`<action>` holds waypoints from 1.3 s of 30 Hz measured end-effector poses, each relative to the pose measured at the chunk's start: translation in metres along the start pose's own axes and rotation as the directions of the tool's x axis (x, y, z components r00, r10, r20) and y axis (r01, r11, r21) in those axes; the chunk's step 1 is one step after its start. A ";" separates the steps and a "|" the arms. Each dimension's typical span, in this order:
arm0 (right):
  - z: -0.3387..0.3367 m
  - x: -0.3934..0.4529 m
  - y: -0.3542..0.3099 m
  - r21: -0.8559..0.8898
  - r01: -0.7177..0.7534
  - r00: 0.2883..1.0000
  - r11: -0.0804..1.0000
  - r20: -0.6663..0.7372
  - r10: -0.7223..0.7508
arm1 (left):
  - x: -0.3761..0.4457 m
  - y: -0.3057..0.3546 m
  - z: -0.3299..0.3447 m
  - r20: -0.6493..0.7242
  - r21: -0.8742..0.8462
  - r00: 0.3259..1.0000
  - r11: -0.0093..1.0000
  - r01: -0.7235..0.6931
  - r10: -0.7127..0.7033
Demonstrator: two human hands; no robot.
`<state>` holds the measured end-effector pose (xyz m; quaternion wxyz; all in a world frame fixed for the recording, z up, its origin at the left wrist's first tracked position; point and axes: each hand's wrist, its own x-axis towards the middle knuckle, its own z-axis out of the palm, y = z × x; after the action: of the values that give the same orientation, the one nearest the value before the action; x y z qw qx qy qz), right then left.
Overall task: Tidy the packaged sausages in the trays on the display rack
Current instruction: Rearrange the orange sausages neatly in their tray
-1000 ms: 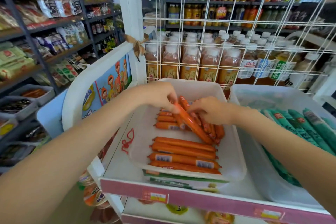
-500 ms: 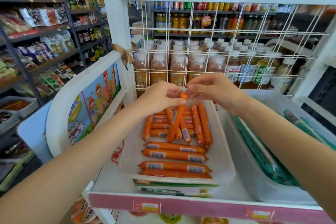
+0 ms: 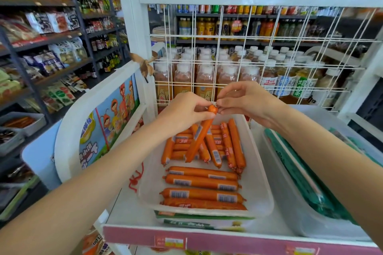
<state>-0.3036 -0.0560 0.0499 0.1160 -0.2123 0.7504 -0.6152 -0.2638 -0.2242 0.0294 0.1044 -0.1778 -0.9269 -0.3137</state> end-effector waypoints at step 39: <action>0.004 -0.010 0.009 -0.478 0.382 0.921 0.791 0.129 -0.367 | 0.020 0.000 -0.022 0.096 -0.864 0.881 0.401 0.304 -0.462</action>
<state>-0.2944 -0.0535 0.0393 -0.0552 -0.3883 0.8234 -0.4102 -0.2801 -0.2331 0.0529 0.0003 0.0382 -0.6491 -0.7597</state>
